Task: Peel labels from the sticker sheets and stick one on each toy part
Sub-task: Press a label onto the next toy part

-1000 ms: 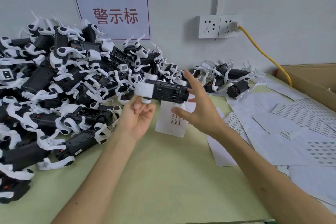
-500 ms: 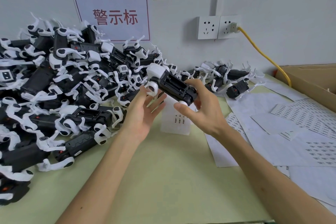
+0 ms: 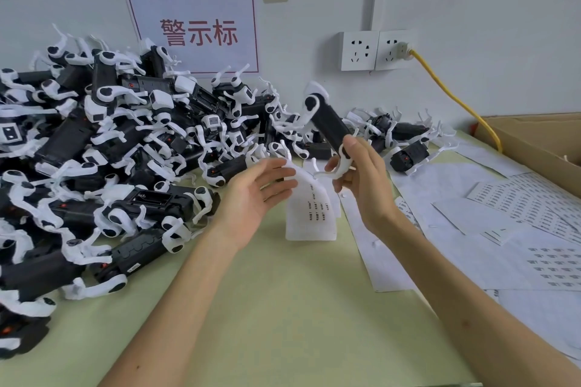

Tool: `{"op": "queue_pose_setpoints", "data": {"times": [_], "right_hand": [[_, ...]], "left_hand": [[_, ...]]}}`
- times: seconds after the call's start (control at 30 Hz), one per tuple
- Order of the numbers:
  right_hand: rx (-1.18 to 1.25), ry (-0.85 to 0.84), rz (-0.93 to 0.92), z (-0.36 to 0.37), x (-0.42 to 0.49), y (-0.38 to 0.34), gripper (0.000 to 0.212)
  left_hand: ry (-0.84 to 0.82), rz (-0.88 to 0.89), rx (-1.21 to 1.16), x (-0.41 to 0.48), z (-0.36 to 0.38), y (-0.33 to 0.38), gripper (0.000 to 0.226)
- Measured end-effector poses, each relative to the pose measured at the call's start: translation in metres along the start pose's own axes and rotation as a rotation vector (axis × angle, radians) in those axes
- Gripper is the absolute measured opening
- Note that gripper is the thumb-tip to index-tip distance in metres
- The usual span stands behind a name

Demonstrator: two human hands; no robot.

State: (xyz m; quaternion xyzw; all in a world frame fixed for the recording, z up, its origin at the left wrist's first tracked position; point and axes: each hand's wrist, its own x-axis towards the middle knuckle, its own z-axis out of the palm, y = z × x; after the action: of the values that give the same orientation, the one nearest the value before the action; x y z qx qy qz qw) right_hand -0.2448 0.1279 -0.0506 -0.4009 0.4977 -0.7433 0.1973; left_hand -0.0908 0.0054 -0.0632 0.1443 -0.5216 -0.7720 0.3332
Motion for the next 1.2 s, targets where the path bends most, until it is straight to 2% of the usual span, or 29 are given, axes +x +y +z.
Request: {"op": "queue_pose_setpoints", "data": {"times": [0.17,0.27,0.33,0.4,0.47,0.57,0.67,0.73,0.9,0.97,1.1,1.2], "right_hand": [[-0.004,-0.141,0.023,0.003,-0.004,0.006,0.03],[-0.116,-0.264,0.019,0.011,-0.011,0.009,0.044],[-0.19,-0.298,0.022,0.015,-0.014,0.008,0.055],[-0.226,-0.306,0.039,0.016,-0.015,0.008,0.055],[-0.261,-0.333,0.042,0.015,-0.016,0.008,0.051],[-0.267,-0.363,0.06,0.014,-0.016,0.01,0.03],[-0.274,-0.395,0.057,0.013,-0.015,0.011,0.036],[-0.29,-0.403,0.047,0.013,-0.013,0.012,0.03],[-0.329,-0.421,0.075,0.011,-0.012,0.013,0.018],[-0.341,-0.413,0.081,0.011,-0.012,0.013,0.026],[-0.337,-0.387,0.089,0.012,-0.013,0.012,0.039],[-0.347,-0.375,0.068,0.012,-0.015,0.007,0.073]], "left_hand": [[-0.103,0.028,0.16,-0.003,0.009,-0.004,0.042],[-0.094,0.056,0.222,-0.005,0.011,-0.005,0.05],[-0.03,0.077,0.249,-0.005,0.012,-0.004,0.046],[0.038,0.107,0.241,-0.004,0.01,-0.003,0.033],[0.047,0.129,0.236,-0.003,0.009,-0.002,0.029],[0.021,0.114,0.182,-0.005,0.011,-0.001,0.041],[0.01,0.09,0.138,-0.01,0.016,0.0,0.059],[0.007,0.068,0.103,-0.012,0.018,0.001,0.07],[0.025,0.044,0.142,-0.014,0.02,-0.001,0.073],[0.008,0.048,0.166,-0.014,0.02,-0.001,0.07],[-0.054,0.065,0.215,-0.014,0.018,-0.003,0.05],[-0.08,0.052,0.239,-0.015,0.019,-0.007,0.05]]}}
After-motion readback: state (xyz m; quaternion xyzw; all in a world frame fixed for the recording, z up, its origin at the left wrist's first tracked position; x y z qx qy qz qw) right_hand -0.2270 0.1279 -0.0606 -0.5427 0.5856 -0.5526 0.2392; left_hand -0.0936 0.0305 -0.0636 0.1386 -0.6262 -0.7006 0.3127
